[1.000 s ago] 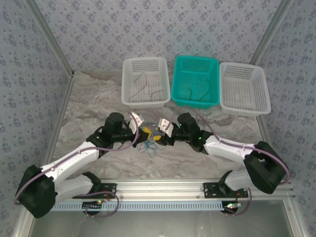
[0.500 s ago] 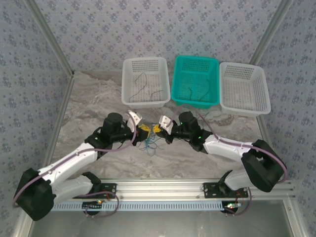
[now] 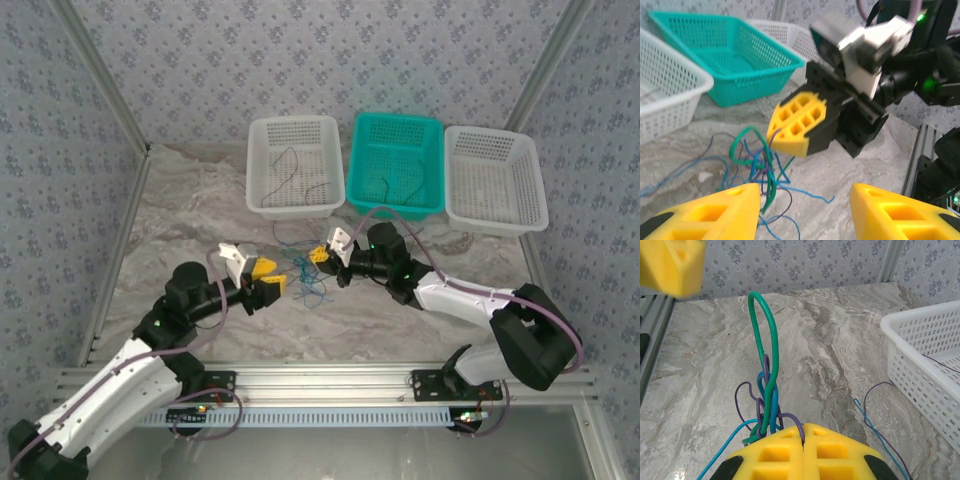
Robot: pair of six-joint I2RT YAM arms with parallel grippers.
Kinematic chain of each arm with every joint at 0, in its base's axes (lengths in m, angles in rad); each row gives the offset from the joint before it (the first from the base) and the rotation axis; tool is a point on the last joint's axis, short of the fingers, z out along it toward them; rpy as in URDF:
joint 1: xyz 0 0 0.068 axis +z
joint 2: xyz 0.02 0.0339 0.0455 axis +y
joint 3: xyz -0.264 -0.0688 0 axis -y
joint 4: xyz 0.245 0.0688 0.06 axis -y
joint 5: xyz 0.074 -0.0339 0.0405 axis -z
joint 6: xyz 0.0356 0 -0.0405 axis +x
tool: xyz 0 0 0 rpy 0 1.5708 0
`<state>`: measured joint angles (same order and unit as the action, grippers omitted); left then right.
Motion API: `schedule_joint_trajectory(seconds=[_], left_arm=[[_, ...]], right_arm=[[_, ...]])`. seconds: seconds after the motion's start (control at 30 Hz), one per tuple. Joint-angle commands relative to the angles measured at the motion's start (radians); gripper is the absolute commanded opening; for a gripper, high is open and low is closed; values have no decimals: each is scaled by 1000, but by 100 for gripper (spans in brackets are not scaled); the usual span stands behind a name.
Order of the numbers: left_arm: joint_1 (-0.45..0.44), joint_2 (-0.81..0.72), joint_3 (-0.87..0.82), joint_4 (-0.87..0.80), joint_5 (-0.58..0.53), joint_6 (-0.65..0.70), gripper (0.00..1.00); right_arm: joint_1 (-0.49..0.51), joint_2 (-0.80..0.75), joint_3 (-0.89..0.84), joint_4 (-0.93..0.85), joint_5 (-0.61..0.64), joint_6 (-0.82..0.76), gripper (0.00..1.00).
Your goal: Untangle the cables
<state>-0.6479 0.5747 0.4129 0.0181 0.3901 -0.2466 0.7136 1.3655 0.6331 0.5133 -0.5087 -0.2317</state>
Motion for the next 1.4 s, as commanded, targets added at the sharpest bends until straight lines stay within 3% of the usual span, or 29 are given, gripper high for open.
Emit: schedule_joint_trajectory(seconds=[0.0,0.17,0.43,0.5,0.53,0.57,0.6,0.73,0.83,1.07,1.23,1.37], left_arm=[[6,40,-29,-8,-49,-43,52],[19,113,-68,79,-137,-9,55],[62,366,-7,205,21,-8,52],[64,415,17,217,10,-6,42],[64,436,27,227,-3,-6,30],[66,452,37,228,-28,-8,10],[65,460,49,220,-60,-10,0],[76,442,75,142,-258,-57,0],[133,369,53,98,-368,-159,0],[335,134,-48,72,-367,-349,0],[394,60,-40,11,-348,-367,0],[417,47,-28,-2,-321,-367,0]], right_arm=[[-9,-13,34,21,-39,23,0],[-19,-5,54,9,-91,44,0],[-16,-1,76,2,-91,63,0],[-16,0,80,0,-97,69,0],[-16,1,81,0,-100,69,0],[-16,0,81,-1,-98,68,0],[-16,-2,79,-8,-93,64,0],[-32,-24,57,-3,-11,72,0],[-53,-43,12,54,72,137,0],[-72,-47,-92,116,326,290,0],[-84,-54,-120,87,503,356,0],[-108,-75,-121,50,569,397,0]])
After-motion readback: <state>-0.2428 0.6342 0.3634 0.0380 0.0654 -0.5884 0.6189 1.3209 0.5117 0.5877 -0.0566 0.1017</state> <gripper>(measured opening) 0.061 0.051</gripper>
